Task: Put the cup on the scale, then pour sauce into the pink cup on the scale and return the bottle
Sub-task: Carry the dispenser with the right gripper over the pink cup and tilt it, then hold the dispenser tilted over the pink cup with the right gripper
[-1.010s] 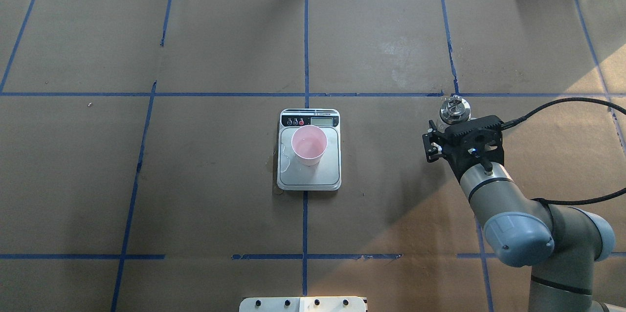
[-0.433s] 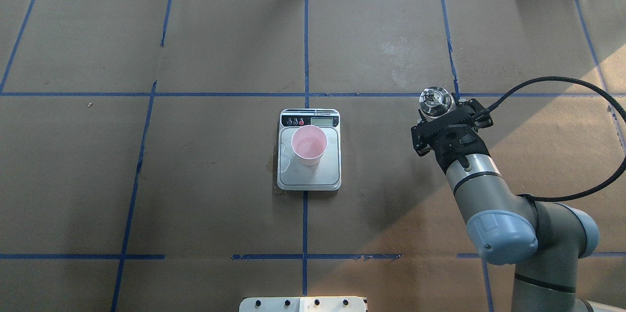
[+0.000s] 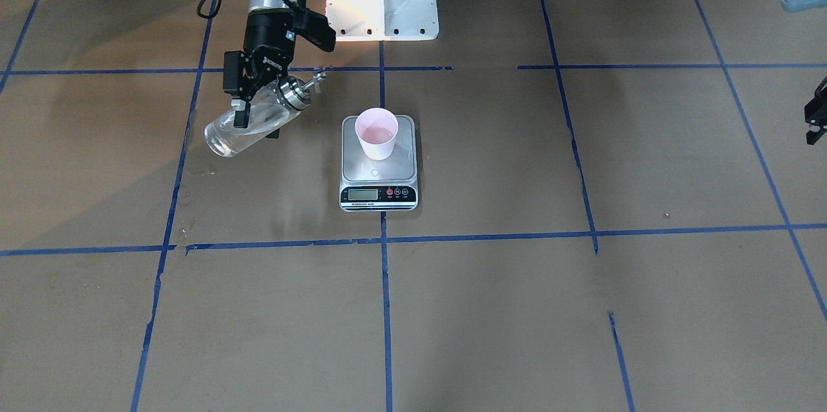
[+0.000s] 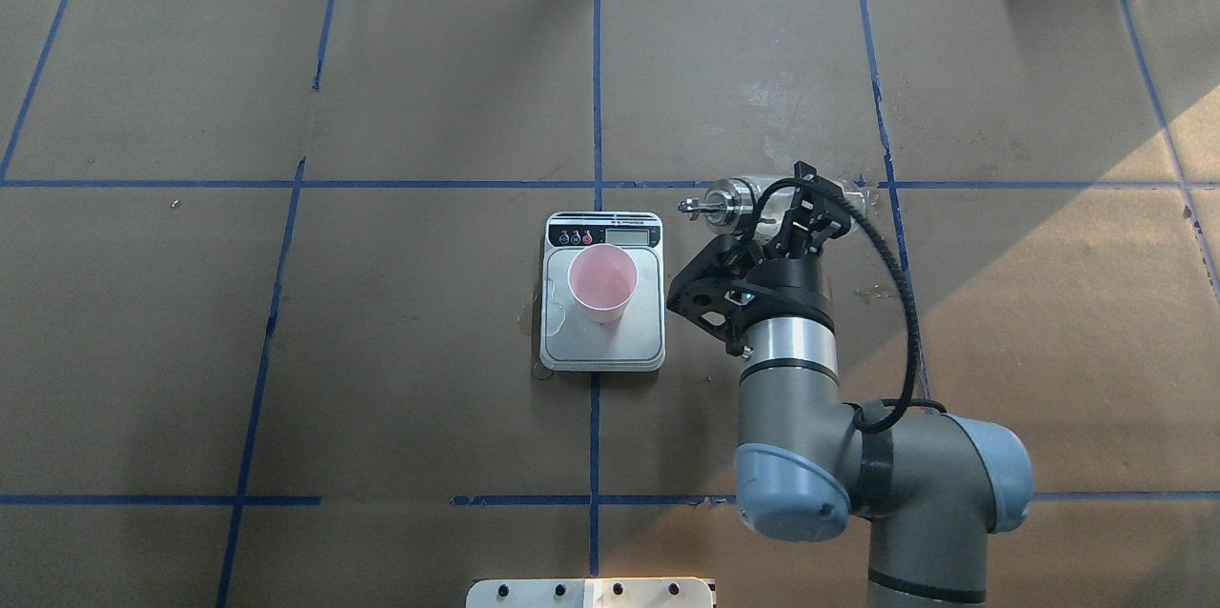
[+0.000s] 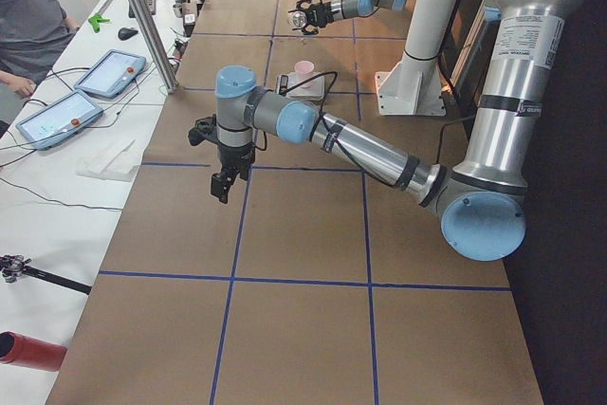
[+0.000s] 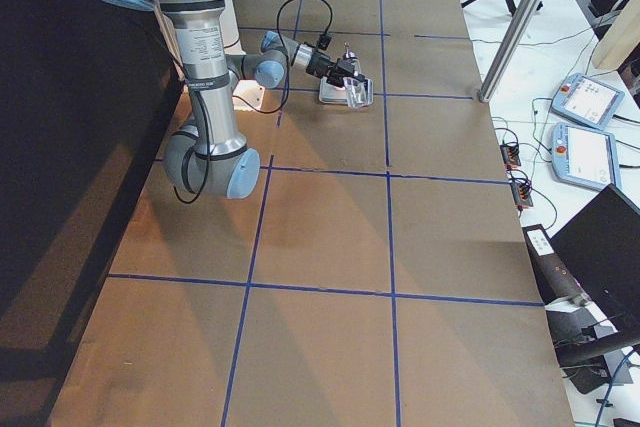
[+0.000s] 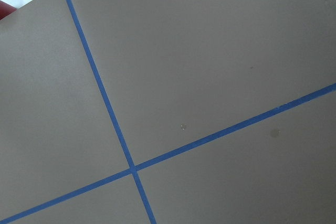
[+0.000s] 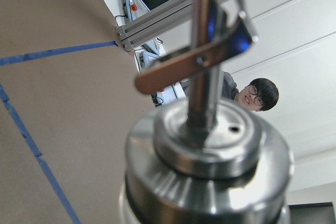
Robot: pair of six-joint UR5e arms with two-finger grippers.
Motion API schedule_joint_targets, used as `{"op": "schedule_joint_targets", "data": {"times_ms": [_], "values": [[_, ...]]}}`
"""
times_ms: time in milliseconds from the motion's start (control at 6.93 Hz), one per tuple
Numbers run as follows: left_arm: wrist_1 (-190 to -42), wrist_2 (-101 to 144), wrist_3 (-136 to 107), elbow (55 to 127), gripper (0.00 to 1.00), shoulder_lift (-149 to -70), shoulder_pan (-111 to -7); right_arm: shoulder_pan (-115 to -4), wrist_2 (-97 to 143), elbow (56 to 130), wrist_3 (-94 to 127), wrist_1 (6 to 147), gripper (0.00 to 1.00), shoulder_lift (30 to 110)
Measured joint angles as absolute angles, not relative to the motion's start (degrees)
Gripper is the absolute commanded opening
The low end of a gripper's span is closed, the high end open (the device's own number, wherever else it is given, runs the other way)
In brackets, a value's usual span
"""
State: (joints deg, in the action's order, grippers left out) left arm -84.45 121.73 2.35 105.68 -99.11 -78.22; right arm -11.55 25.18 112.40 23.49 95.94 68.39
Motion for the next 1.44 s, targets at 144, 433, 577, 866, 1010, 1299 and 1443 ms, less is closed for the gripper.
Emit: {"op": "schedule_joint_targets", "data": {"times_ms": [144,433,577,866,1010,1299,1443], "values": [[-84.5,121.7,2.4,105.5,1.0,-99.1,-78.3,-10.9,22.8,112.2,19.9,100.6,0.0,67.5],[-84.5,121.7,2.4,105.1,1.0,-99.1,-78.3,-10.6,19.2,110.7,10.8,103.7,0.0,67.0],[-84.5,121.7,2.4,104.9,1.0,-99.1,-78.3,-10.6,18.2,109.7,7.2,104.0,0.0,66.6],[-84.5,121.8,2.5,104.6,1.0,-99.0,-78.3,-10.6,16.3,107.9,-0.9,104.3,0.0,64.9],[-84.5,121.8,2.5,104.6,1.0,-98.9,-78.3,-10.7,15.6,107.6,-6.0,104.4,0.0,64.2],[-84.5,121.8,2.4,104.5,1.0,-98.7,-78.3,-11.2,13.8,107.4,-15.5,104.4,0.0,63.1],[-84.5,121.8,2.4,104.4,1.0,-98.6,-78.3,-11.6,13.1,107.4,-19.4,104.4,0.0,62.8]]}}
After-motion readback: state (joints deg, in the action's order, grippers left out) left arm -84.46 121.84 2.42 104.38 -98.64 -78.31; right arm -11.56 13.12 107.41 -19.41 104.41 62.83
